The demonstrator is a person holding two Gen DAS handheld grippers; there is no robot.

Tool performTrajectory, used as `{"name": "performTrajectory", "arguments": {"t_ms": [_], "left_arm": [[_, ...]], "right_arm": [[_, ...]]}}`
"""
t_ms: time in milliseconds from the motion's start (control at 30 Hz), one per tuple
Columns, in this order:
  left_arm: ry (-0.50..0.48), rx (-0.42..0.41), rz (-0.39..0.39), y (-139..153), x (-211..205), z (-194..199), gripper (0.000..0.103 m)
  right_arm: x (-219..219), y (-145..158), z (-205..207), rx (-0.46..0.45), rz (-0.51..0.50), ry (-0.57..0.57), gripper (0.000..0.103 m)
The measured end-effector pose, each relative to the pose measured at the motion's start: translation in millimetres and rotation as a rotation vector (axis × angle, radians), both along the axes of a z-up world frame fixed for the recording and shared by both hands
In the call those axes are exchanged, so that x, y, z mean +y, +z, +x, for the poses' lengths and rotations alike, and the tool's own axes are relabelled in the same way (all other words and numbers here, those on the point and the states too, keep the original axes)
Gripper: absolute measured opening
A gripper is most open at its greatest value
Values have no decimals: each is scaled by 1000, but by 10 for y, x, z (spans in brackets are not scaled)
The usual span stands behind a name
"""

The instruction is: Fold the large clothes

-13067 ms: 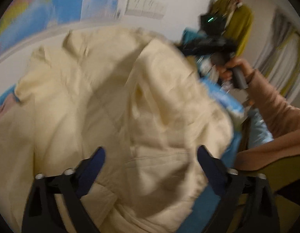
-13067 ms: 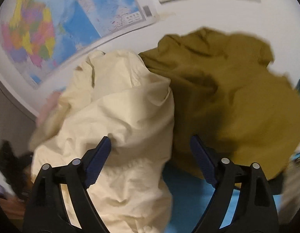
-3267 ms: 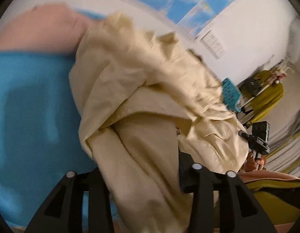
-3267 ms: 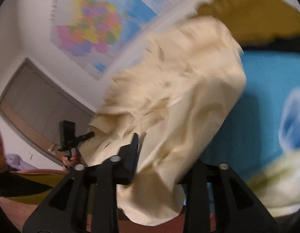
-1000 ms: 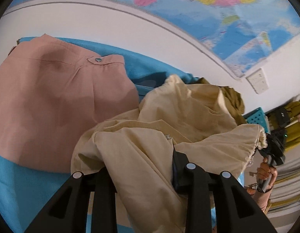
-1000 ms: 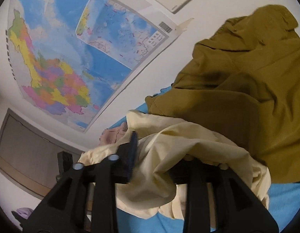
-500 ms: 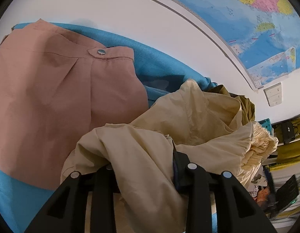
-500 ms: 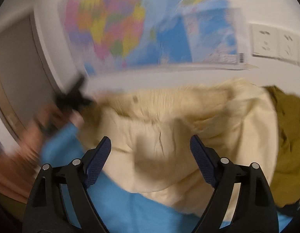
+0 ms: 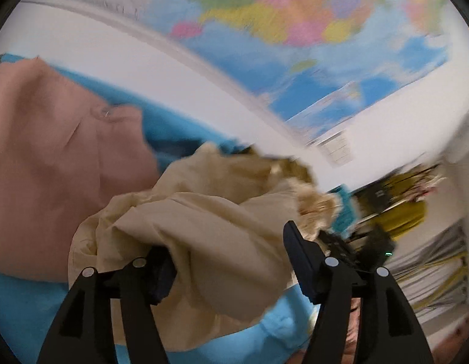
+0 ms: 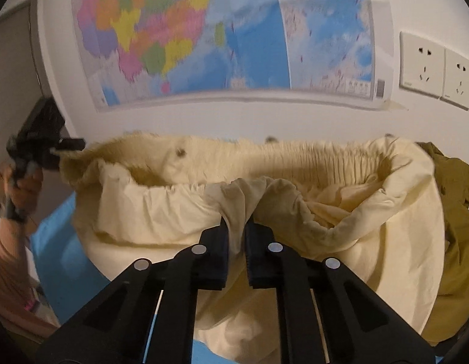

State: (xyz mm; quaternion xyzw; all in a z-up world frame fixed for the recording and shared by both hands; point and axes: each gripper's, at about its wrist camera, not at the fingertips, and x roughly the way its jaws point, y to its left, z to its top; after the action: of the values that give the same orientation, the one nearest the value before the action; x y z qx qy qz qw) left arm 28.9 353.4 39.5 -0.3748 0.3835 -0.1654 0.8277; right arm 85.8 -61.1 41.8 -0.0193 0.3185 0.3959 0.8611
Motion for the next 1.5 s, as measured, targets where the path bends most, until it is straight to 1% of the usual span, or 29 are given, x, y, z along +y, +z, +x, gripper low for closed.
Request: {"name": "performTrajectory", "arguments": {"t_ms": [67,167,233,300,333,400,467,533,567,600,633,667,700,733,800,833,900,933,967,1067,1100,1167,1200,1233,1267,1333,1400,1467,1500], "left_arm": [[9,-63,1,51,25,-125,68],[13,-135,92,174,-73,-270,69],[-11,-200,142,293,-162,-349,74],[-41,-262,265,424,-356,-407,83],[-55,-267,310,436,-435,-393,85],[-129,-218,388,344,-683,-220,86],[-195,-149,416,153,-872,5,86],[-211,-52,473,-96,-1020,282,76],[-211,4,487,-232,-1061,425,60],[-212,79,489,-420,-1092,610,46],[-206,112,498,-516,-1105,697,43],[-196,141,528,-625,-1114,799,36],[-181,162,526,-701,-1087,873,30],[-169,176,504,-734,-1043,904,29],[-134,193,435,-775,-915,983,23],[-125,194,416,-770,-874,987,22],[-118,190,407,-765,-828,1011,22],[-121,190,409,-778,-814,1014,22],[-122,189,421,-778,-836,1013,22],[-111,184,453,-780,-915,1014,22],[-100,181,464,-779,-929,1040,21],[-88,182,474,-792,-942,1081,20],[-79,182,484,-808,-950,1115,19],[-70,183,490,-819,-949,1142,19],[-62,184,496,-822,-943,1150,18],[-51,175,496,-809,-928,1134,18],[-49,148,453,-762,-888,1074,23],[-46,107,425,-674,-842,953,26],[-42,73,436,-612,-828,866,36]], "right_arm": [[-12,74,9,-9,18,2,8],[53,156,75,-12,32,-5,7],[137,178,179,6,50,-15,6],[232,196,292,11,51,-26,6],[281,207,334,8,45,-22,6],[394,238,419,-2,25,-23,6],[481,202,520,-1,5,-27,6],[595,99,650,8,-34,-38,7],[638,10,731,33,-50,-46,7],[674,-88,808,61,-74,-47,12],[672,-150,843,69,-90,-58,22],[625,-196,867,79,-87,-73,27],[551,-197,849,80,-75,-69,34],[477,-170,807,66,-73,-73,46],[245,-78,662,22,-47,-84,56],[63,-26,555,1,-21,-86,68],[-317,37,335,-96,-47,-194,87],[-443,31,277,-120,-66,-232,93],[-614,-4,211,-131,-79,-260,93],[-902,-264,213,-13,-102,-266,93],[-932,-392,252,23,-133,-275,92],[-948,-571,322,109,-122,-233,55],[-964,-604,350,142,-94,-215,27],[-984,-592,355,155,-75,-202,4],[-1039,-509,360,163,-32,-189,4],[-1213,-283,354,123,45,-220,2],[-1388,-210,468,159,122,-247,2],[-1351,-365,625,215,74,-280,3],[-1288,-516,720,266,35,-292,5]]}}
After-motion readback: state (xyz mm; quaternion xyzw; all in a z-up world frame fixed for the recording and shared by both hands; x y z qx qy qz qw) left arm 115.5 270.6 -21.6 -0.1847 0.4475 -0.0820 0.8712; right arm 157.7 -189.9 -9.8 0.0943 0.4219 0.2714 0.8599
